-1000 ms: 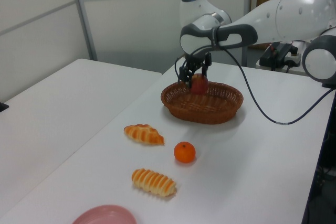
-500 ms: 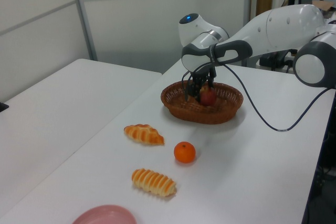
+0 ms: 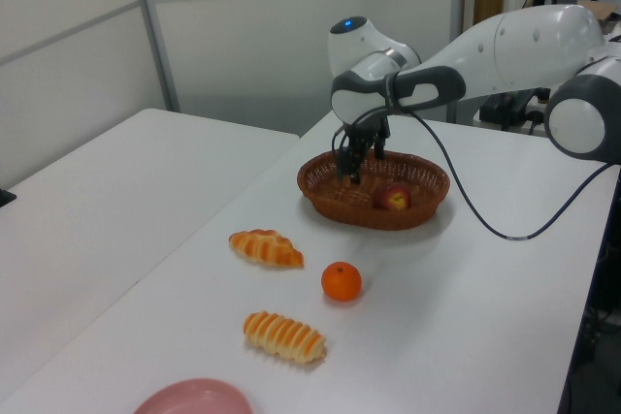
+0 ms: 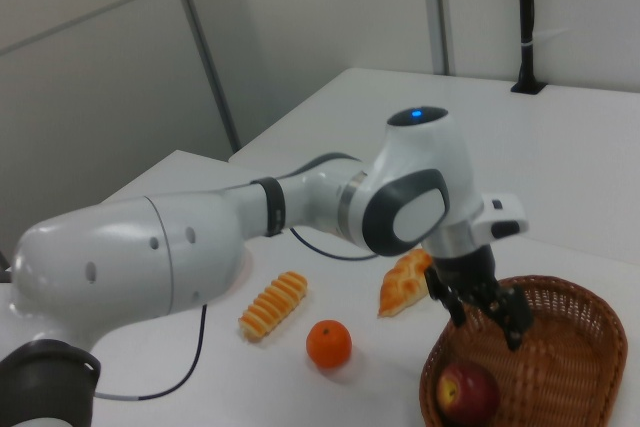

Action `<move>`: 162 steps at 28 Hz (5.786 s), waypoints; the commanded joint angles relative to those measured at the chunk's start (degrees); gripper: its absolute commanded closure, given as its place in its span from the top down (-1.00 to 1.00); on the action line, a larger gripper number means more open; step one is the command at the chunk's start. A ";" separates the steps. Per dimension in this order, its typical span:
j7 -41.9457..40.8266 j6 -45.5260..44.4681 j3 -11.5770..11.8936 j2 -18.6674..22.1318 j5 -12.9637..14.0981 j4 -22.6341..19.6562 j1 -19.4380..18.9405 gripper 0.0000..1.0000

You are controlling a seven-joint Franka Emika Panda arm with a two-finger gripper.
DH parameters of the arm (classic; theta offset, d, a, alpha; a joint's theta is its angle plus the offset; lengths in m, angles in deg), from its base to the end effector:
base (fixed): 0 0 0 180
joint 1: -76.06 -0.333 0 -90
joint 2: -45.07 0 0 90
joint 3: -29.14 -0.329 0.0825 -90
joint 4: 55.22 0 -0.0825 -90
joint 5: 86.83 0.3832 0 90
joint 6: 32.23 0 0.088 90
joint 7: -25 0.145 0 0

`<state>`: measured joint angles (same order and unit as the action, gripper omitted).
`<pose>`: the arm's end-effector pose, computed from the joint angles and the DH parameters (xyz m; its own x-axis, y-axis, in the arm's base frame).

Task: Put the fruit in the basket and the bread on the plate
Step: 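Move the gripper past the orange to the striped bread roll, then grasp the striped bread roll and lift it, then carry the bread roll onto the pink plate and release it, then move the gripper down to the orange and grasp it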

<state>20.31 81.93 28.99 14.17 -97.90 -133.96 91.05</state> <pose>0.6990 -0.2047 0.3859 0.9934 -0.0996 0.0568 -0.1085 -0.9768 0.1848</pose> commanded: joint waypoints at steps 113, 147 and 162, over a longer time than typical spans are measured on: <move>14.71 3.79 -17.33 -5.48 -19.60 -0.98 -40.21 1.00; 4.61 -26.62 -11.54 -0.38 -21.62 -2.03 -24.22 1.00; 4.52 -21.52 -10.92 -5.83 -27.42 -4.85 -20.53 1.00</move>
<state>25.62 58.46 17.79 7.88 -123.67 -137.14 69.04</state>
